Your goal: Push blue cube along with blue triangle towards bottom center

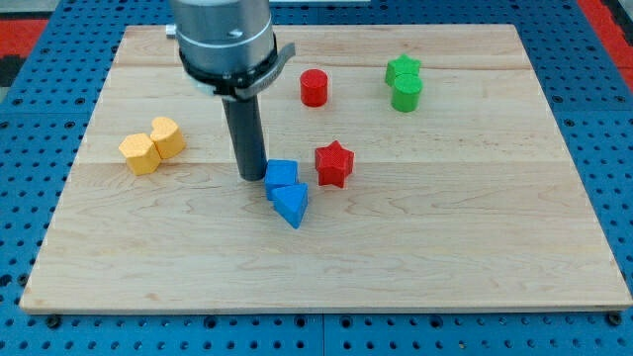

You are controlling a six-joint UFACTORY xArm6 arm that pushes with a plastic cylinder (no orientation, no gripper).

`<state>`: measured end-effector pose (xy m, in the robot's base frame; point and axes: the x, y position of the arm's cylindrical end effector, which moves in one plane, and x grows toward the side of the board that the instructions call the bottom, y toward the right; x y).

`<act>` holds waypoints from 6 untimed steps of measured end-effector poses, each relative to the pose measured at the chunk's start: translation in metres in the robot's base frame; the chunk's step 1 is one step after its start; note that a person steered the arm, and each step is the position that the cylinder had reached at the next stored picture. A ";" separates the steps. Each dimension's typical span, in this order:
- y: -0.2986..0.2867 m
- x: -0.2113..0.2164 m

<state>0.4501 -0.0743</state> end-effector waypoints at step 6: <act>0.136 0.025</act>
